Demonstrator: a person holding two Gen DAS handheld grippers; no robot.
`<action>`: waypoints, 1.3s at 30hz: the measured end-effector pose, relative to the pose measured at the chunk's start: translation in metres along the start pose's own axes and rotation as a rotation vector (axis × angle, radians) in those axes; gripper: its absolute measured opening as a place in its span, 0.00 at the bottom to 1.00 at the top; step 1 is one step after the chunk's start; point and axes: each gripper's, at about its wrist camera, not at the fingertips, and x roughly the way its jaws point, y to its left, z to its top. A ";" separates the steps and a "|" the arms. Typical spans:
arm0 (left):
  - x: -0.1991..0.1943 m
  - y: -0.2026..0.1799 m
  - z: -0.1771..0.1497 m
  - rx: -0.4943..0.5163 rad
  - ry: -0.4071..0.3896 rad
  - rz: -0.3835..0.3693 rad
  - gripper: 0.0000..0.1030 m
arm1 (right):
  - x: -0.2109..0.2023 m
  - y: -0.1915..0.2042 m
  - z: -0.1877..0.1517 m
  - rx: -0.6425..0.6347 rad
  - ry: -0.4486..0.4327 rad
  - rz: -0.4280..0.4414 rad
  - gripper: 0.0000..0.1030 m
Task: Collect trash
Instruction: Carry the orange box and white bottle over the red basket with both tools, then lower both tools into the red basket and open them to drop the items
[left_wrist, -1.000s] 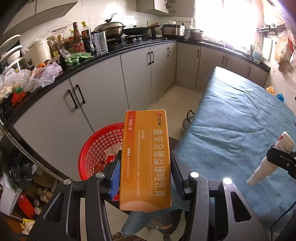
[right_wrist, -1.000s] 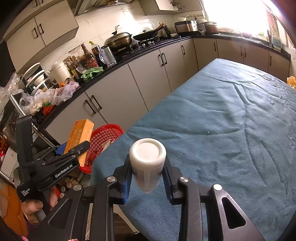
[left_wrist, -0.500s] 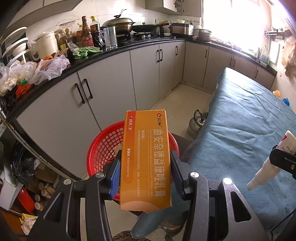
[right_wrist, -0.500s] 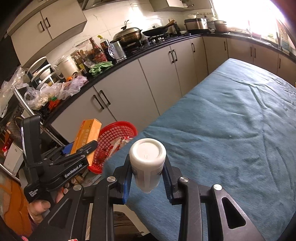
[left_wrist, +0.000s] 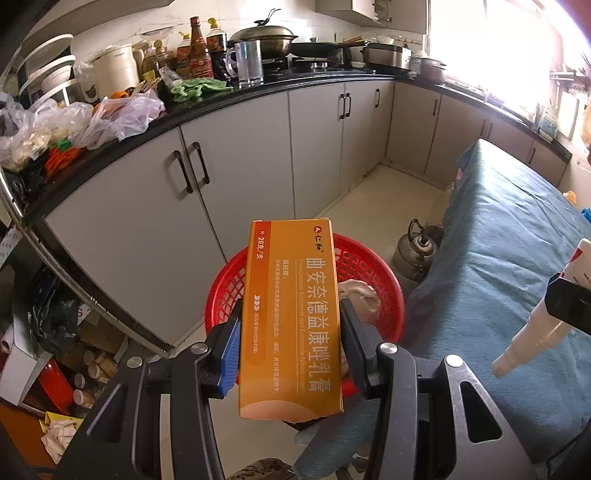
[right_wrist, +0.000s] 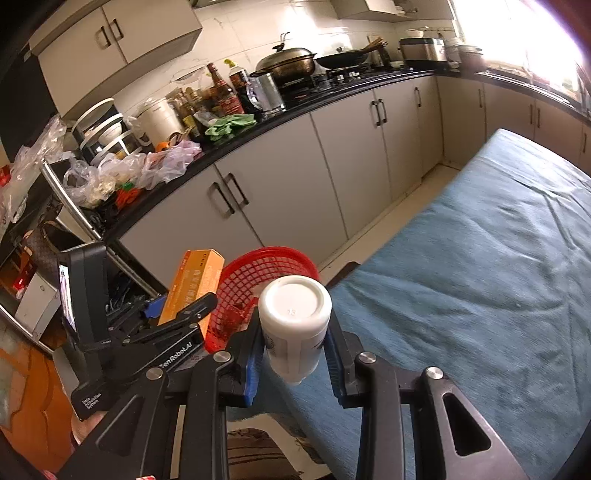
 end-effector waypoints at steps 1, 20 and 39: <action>0.001 0.003 0.000 -0.004 0.003 0.002 0.45 | 0.002 0.003 0.001 -0.004 0.002 0.003 0.32; 0.020 0.023 0.000 -0.042 0.032 0.011 0.45 | 0.030 0.018 0.013 -0.022 0.032 0.042 0.32; 0.044 0.045 0.002 -0.089 0.081 0.039 0.45 | 0.066 0.017 0.026 -0.008 0.078 0.090 0.32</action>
